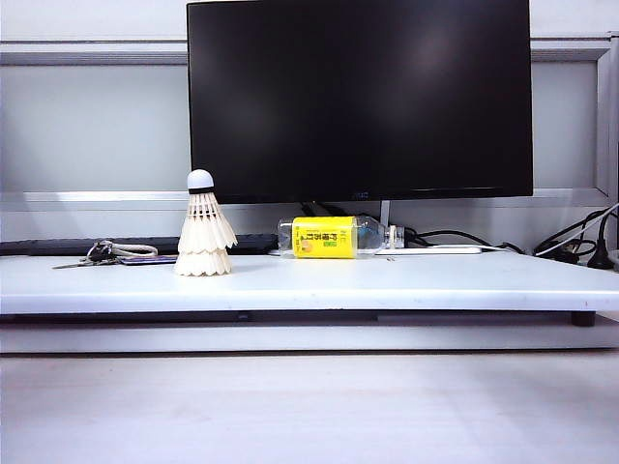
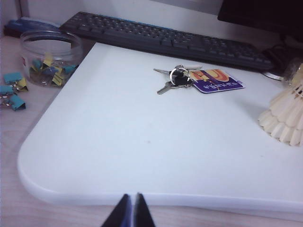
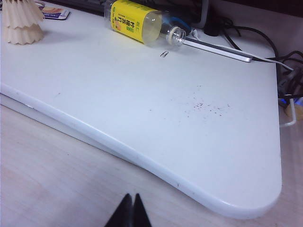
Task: Stack the badminton balls on the table vertically.
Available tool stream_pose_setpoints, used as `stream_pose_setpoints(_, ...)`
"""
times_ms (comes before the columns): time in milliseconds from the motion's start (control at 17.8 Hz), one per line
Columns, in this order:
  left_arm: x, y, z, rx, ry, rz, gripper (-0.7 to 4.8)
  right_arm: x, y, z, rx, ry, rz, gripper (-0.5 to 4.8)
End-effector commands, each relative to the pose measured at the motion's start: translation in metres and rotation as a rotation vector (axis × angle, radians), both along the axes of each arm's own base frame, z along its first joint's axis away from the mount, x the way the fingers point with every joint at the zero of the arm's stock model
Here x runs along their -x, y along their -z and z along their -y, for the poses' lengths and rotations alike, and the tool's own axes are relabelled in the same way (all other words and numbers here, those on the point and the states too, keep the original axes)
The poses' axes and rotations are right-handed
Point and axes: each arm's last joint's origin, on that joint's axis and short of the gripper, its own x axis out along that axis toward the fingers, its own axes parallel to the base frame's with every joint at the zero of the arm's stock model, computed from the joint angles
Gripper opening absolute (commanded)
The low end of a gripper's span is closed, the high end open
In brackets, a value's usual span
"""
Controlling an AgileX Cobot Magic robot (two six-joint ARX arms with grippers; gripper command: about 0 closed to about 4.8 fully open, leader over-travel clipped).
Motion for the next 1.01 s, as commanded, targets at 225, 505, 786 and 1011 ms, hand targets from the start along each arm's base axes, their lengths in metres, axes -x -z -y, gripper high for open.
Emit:
stream_pose_setpoints(225, 0.0001, 0.0028, -0.0001, 0.0, -0.002, -0.016, 0.26, 0.0001, 0.0002, -0.0001, -0.004, -0.002, -0.002, -0.05)
stream_pose_setpoints(505, 0.0001, 0.0028, 0.0001, -0.01, 0.003, -0.016, 0.26, 0.0001, 0.0002, -0.0001, -0.004, -0.003, -0.002, -0.05)
stream_pose_setpoints(786, 0.0002, 0.0028, 0.0001, -0.206, 0.037, -0.013, 0.26, 0.0001, 0.0002, -0.0001, -0.004, -0.003, -0.002, -0.05)
stream_pose_setpoints(1011, 0.0001, 0.0028, 0.0002, -0.225, 0.042, -0.012, 0.25, 0.0001, 0.0002, -0.0001, -0.004, -0.003, -0.002, -0.05)
